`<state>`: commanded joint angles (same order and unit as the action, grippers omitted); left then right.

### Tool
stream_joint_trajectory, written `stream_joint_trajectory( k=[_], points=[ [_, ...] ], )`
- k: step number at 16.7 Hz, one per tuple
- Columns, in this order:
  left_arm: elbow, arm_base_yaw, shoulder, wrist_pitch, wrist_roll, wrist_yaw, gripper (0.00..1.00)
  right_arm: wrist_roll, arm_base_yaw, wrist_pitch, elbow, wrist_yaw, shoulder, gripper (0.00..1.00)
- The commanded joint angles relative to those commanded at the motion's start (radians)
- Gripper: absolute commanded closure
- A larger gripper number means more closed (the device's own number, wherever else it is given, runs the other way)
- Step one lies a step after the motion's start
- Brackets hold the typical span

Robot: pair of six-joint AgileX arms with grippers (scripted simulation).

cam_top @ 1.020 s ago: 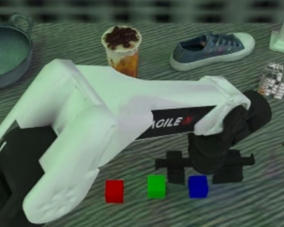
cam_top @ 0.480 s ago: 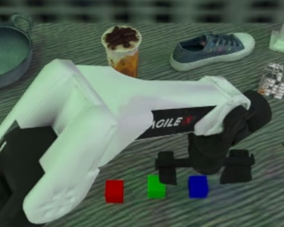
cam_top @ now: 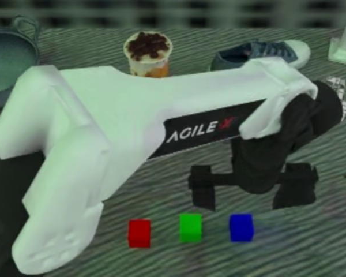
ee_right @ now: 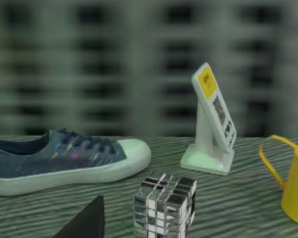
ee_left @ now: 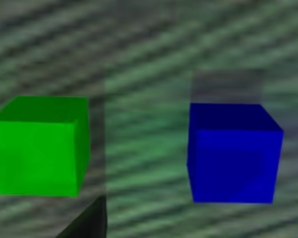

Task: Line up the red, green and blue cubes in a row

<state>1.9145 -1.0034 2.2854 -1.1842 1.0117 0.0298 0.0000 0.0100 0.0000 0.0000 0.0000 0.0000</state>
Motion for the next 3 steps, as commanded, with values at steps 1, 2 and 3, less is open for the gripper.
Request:
stream_joint_trajectory(
  k=[1,2,3],
  points=[
    [0.019,0.003,-0.009,-0.025,0.001,0.001,0.0,0.0,0.0,0.0,0.0,0.0,0.0,0.0],
    [0.031,0.004,-0.016,-0.039,0.001,0.002,0.0,0.0,0.0,0.0,0.0,0.0,0.0,0.0],
    [0.033,0.005,-0.018,-0.042,0.001,0.002,0.0,0.0,0.0,0.0,0.0,0.0,0.0,0.0]
  ],
)
